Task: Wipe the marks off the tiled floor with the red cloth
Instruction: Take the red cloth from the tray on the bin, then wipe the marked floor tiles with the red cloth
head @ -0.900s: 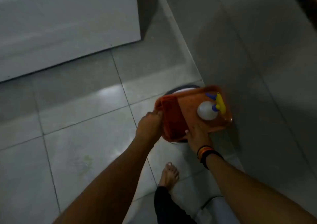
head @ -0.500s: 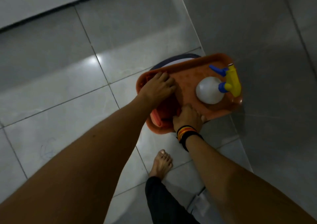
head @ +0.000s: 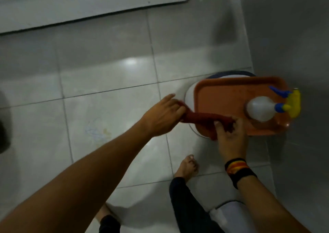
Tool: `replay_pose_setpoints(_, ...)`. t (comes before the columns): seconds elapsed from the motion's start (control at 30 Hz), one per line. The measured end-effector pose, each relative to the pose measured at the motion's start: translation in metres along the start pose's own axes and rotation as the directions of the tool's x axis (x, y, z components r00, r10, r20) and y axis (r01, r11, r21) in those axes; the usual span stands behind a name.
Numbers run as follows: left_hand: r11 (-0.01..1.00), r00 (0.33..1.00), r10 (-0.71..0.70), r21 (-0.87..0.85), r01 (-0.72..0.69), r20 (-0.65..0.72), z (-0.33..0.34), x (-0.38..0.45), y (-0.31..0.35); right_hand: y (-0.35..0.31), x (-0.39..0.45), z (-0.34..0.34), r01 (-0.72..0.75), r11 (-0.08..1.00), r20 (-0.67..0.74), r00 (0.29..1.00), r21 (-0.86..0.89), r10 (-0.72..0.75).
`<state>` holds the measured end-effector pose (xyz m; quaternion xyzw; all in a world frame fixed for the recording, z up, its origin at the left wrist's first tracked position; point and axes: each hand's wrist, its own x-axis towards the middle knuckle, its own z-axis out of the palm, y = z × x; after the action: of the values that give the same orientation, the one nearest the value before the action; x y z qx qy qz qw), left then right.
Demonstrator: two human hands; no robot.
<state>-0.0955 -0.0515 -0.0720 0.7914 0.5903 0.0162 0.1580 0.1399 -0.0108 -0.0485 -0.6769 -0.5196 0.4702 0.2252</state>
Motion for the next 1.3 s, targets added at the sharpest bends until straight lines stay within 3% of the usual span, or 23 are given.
replay_pose_setpoints(0.1,0.919,0.943,-0.306,-0.215,0.329,0.132,0.018,-0.097,0.003,-0.008,-0.034,0.042,0.065,0.996,0.110,0.992,-0.069,-0.057)
replay_pose_setpoints(0.17,0.765,0.837,-0.495,-0.342,0.547,0.233,0.038,-0.161,0.010,-0.001,-0.060,0.083,0.093,0.985,0.213,0.975,-0.144,-0.061)
replay_pose_setpoints(0.27,0.488,0.679,-0.648,-0.498,0.717,0.344,0.082,-0.240,0.027,0.026,-0.096,0.144,0.168,0.929,0.346,0.937,-0.329,-0.047)
replay_pose_setpoints(0.43,-0.040,0.453,-0.690,-0.655,0.755,0.565,0.181,-0.330,0.054,0.097,-0.148,0.244,0.378,0.774,0.544,0.838,-0.509,-0.051)
replay_pose_setpoints(0.5,-0.204,0.418,-0.661,-0.686,0.699,0.623,0.223,-0.351,0.058,0.127,-0.158,0.282,0.474,0.689,0.599,0.798,-0.548,-0.073)
replay_pose_setpoints(0.57,-0.283,0.418,-0.621,-0.687,0.669,0.663,0.262,-0.363,0.058,0.153,-0.158,0.315,0.547,0.626,0.638,0.763,-0.556,-0.099)
replay_pose_setpoints(0.67,-0.277,0.411,-0.622,-0.679,0.680,0.666,0.323,-0.382,0.048,0.203,-0.153,0.364,0.631,0.485,0.697,0.715,-0.606,-0.060)
replay_pose_setpoints(0.8,-0.097,0.226,-0.862,-0.586,0.805,0.453,0.389,-0.430,0.021,0.275,-0.159,0.387,0.665,0.374,0.733,0.677,-0.647,0.065)
replay_pose_setpoints(0.87,-0.094,0.144,-0.897,-0.499,0.862,0.417,0.420,-0.461,0.003,0.312,-0.157,0.389,0.702,0.254,0.740,0.666,-0.665,0.095)
replay_pose_setpoints(0.93,-0.150,0.088,-0.872,-0.434,0.888,0.482,0.444,-0.489,-0.012,0.336,-0.154,0.397,0.719,0.180,0.736,0.675,-0.671,0.048)
replay_pose_setpoints(0.97,-0.163,0.083,-0.853,-0.414,0.895,0.515,0.455,-0.500,-0.019,0.344,-0.154,0.407,0.722,0.173,0.732,0.681,-0.670,-0.009)
replay_pose_setpoints(1.07,-0.098,0.153,-0.824,-0.404,0.909,0.545,0.480,-0.518,-0.027,0.361,-0.170,0.445,0.732,0.186,0.705,0.682,-0.656,-0.196)
replay_pose_setpoints(1.13,-0.066,0.190,-0.837,-0.439,0.896,0.514,0.490,-0.522,-0.027,0.373,-0.194,0.472,0.796,0.156,0.752,0.604,-0.585,-0.264)
replay_pose_setpoints(1.2,-0.057,0.214,-0.835,-0.467,0.883,0.507,0.489,-0.524,-0.027,0.388,-0.222,0.485,0.899,0.063,0.862,0.433,-0.433,-0.264)
replay_pose_setpoints(1.3,-0.080,0.227,-0.789,-0.463,0.883,0.571,0.478,-0.526,-0.032,0.398,-0.234,0.456,0.976,-0.122,0.975,0.163,-0.182,-0.152)
